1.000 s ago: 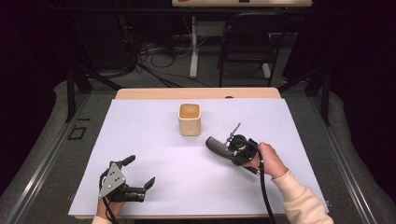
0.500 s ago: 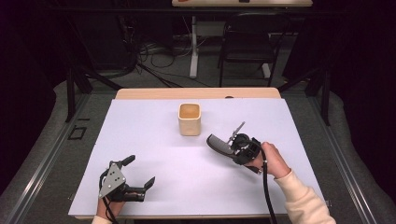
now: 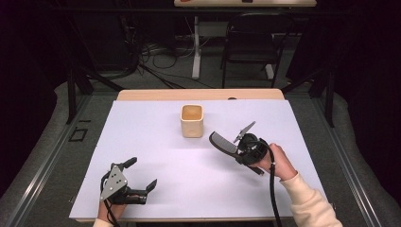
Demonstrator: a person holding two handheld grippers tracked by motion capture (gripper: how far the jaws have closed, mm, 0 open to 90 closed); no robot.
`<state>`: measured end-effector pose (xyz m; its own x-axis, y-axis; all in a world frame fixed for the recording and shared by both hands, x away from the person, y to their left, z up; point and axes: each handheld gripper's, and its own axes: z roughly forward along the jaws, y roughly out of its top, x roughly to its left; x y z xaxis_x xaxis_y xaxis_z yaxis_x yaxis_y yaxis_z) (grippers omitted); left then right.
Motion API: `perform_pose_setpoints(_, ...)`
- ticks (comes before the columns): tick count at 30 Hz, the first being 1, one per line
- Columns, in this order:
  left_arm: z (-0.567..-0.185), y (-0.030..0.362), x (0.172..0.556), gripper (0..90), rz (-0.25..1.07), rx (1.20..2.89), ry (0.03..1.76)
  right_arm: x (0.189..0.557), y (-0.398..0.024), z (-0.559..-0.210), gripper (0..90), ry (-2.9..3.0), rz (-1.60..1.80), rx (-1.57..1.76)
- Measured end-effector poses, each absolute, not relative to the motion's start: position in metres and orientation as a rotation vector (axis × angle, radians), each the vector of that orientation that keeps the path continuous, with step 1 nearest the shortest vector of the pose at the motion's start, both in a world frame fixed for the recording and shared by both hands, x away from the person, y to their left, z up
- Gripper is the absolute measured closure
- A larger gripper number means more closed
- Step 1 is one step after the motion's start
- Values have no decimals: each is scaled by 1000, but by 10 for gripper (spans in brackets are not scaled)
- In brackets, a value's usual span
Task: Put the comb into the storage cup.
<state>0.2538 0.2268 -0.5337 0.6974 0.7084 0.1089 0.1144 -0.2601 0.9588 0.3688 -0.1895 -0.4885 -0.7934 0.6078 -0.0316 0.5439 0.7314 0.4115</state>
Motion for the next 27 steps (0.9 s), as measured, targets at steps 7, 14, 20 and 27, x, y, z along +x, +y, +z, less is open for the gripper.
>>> perform_pose_setpoints(7,-534,227,254,5,649,1770,654,368,-192,-487,722,2755,637,918)
perform_pose_setpoints(14,-534,227,253,5,650,1769,655,366,-194,-487,722,2715,751,909)
perform_pose_setpoints(20,-534,227,253,5,650,1767,657,366,-196,-488,723,2692,807,898)
perform_pose_setpoints(27,-533,227,253,5,651,1770,654,365,-195,-489,723,2664,874,870)
